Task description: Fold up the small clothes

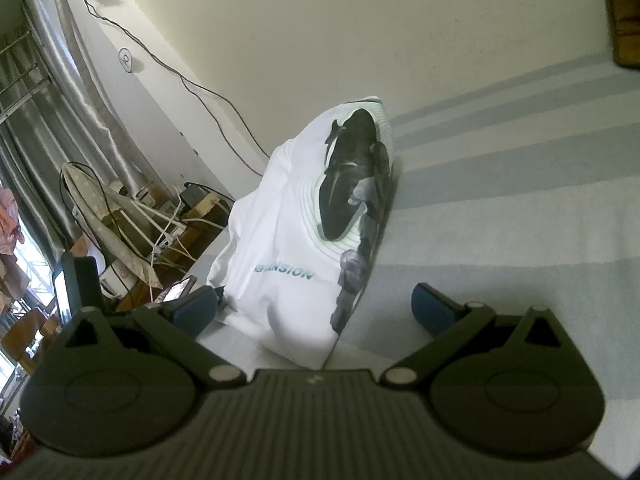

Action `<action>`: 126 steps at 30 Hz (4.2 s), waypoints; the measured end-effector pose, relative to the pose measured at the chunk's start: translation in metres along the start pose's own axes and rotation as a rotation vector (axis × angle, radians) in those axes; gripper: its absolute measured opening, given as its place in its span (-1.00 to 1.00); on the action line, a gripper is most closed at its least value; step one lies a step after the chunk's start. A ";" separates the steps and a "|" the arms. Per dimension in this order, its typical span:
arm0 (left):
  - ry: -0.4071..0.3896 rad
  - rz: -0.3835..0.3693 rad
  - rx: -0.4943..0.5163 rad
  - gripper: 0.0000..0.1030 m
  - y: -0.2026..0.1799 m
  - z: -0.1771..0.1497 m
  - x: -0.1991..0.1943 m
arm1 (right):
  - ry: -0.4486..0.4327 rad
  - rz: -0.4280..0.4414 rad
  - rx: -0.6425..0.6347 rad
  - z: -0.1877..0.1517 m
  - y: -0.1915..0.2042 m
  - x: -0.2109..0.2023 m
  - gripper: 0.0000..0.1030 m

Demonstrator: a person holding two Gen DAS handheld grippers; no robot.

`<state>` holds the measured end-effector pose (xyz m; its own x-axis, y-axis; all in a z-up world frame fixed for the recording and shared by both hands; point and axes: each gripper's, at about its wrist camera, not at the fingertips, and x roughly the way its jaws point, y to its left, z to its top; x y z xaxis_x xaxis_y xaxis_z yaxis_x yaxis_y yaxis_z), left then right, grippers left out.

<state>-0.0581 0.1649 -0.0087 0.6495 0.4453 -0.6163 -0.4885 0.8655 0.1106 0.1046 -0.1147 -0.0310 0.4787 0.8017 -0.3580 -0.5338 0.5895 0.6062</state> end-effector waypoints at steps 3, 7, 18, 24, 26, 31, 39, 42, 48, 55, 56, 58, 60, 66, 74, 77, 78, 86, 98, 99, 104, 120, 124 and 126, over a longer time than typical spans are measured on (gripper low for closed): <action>-0.007 0.003 0.007 1.00 0.000 0.000 -0.001 | 0.001 0.001 0.000 0.000 0.000 0.000 1.00; -0.029 0.009 0.023 1.00 -0.002 -0.003 -0.005 | -0.001 -0.007 0.000 0.000 0.000 -0.001 1.00; -0.093 -0.039 0.024 0.99 0.001 -0.006 -0.017 | -0.090 -0.167 -0.002 -0.011 0.009 -0.011 1.00; -0.139 -0.209 0.074 0.99 -0.001 -0.020 -0.035 | -0.098 -0.201 -0.014 -0.012 0.012 -0.011 1.00; -0.111 -0.267 0.082 0.99 -0.001 -0.023 -0.034 | -0.100 -0.207 -0.012 -0.012 0.012 -0.012 1.00; -0.076 -0.367 -0.009 0.99 0.015 -0.007 -0.036 | -0.083 -0.217 -0.030 -0.010 0.014 -0.010 1.00; -0.027 -0.371 0.012 0.99 0.005 0.038 -0.014 | -0.030 -0.239 -0.046 0.005 0.012 -0.001 0.76; 0.007 -0.392 0.023 0.99 -0.001 0.049 0.003 | -0.016 -0.222 -0.020 0.016 0.006 0.004 0.75; 0.065 -0.429 -0.015 0.99 -0.002 0.058 0.035 | 0.043 -0.178 0.020 0.040 -0.004 0.029 0.74; 0.104 -0.454 -0.052 1.00 0.007 0.052 0.056 | 0.075 -0.130 0.055 0.049 -0.007 0.058 0.75; 0.098 -0.453 -0.040 1.00 0.007 0.050 0.055 | 0.083 -0.122 0.049 0.050 -0.005 0.063 0.75; 0.087 -0.440 -0.006 1.00 0.004 0.048 0.053 | 0.096 -0.098 0.035 0.050 0.000 0.074 0.74; 0.080 -0.429 0.016 1.00 0.000 0.044 0.049 | 0.106 -0.086 0.015 0.051 0.005 0.084 0.59; 0.078 -0.471 0.000 0.72 -0.006 0.042 0.041 | 0.096 -0.162 -0.044 0.054 0.016 0.097 -0.38; 0.105 -0.612 0.068 -0.09 -0.043 0.030 -0.001 | 0.007 -0.175 -0.140 0.044 0.029 0.039 -0.61; 0.122 -0.683 0.103 -0.13 -0.063 0.021 -0.015 | 0.002 -0.195 -0.119 0.041 0.016 0.007 -0.61; 0.126 -0.705 0.118 -0.13 -0.070 0.018 -0.021 | 0.002 -0.204 -0.106 0.040 0.011 -0.001 -0.61; 0.134 -0.840 0.269 0.12 -0.109 0.000 -0.054 | -0.048 -0.271 -0.030 0.021 -0.013 -0.067 -0.60; 0.252 -0.847 0.143 0.99 -0.087 0.025 -0.014 | -0.125 -0.231 0.222 0.000 -0.051 -0.076 0.44; 0.262 -0.860 0.126 0.99 -0.087 0.026 -0.010 | -0.132 -0.219 0.232 -0.001 -0.053 -0.077 0.47; 0.229 -0.869 0.159 0.99 -0.097 0.019 -0.014 | -0.139 -0.199 0.227 -0.001 -0.055 -0.077 0.51; 0.084 -0.854 0.437 1.00 -0.123 -0.001 -0.033 | -0.079 -0.120 0.119 0.000 -0.050 -0.064 0.49; 0.080 -0.857 0.432 1.00 -0.121 -0.002 -0.033 | -0.080 -0.110 0.105 -0.003 -0.051 -0.071 0.49; 0.050 -0.852 0.419 1.00 -0.120 -0.006 -0.034 | -0.086 -0.113 0.096 -0.003 -0.049 -0.069 0.54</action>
<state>-0.0247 0.0446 -0.0060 0.6605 -0.3758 -0.6500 0.3931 0.9107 -0.1271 0.0960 -0.1987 -0.0383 0.5916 0.7173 -0.3682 -0.4063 0.6597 0.6323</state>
